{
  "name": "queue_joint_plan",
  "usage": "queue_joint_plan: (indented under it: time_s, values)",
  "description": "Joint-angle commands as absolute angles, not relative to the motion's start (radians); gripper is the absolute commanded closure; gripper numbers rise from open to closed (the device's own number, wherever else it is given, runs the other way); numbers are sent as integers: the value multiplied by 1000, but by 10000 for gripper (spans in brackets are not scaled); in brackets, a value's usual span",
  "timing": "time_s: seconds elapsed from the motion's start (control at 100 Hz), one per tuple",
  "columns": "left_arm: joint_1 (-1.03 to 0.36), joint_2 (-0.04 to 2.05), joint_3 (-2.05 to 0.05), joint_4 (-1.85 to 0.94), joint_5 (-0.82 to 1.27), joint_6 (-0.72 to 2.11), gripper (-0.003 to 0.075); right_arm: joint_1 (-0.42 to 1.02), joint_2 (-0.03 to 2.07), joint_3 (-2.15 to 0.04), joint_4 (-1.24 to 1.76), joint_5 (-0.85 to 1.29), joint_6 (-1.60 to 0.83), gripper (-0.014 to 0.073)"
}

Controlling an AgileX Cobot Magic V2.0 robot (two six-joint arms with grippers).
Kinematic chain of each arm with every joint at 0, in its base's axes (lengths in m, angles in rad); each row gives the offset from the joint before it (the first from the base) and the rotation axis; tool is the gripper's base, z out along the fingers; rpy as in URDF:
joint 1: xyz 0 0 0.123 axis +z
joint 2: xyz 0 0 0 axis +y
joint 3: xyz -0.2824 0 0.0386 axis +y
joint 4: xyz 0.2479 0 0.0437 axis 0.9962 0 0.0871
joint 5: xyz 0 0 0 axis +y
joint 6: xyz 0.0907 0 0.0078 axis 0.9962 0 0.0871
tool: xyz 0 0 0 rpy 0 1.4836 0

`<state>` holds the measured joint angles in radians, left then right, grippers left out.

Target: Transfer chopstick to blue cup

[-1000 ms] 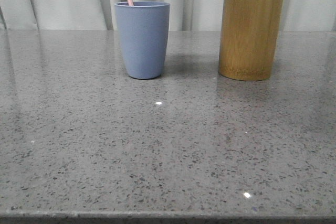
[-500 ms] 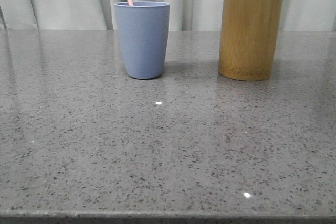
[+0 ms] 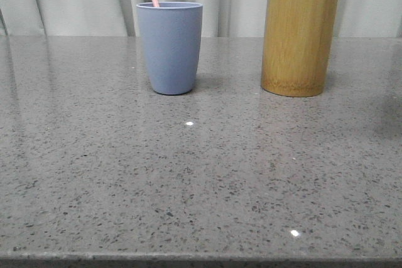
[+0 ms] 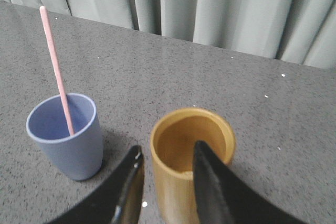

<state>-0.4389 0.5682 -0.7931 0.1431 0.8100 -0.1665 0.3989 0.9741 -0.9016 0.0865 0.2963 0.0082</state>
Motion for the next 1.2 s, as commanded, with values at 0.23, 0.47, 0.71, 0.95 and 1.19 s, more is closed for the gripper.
queue_joint_plan:
  time_s: [0.23,0.47,0.71,0.95,1.19]
  values:
    - [-443,461,-743,155,706,-180,610,389,698,-741,79,220,0,566]
    - [-443,345,-675,155,689,-180,739,389,534,-634,79,222,0,658]
    - [-443,223,-596,155,678,-180,739,389,396,-530,79,218,0,658]
    - [-443,175,-570,155,678,-180,739,389,323,-500,79,217,0,659]
    - [-443,175,-568,146,678,-180,739,389,323,-500,79,226,0,659]
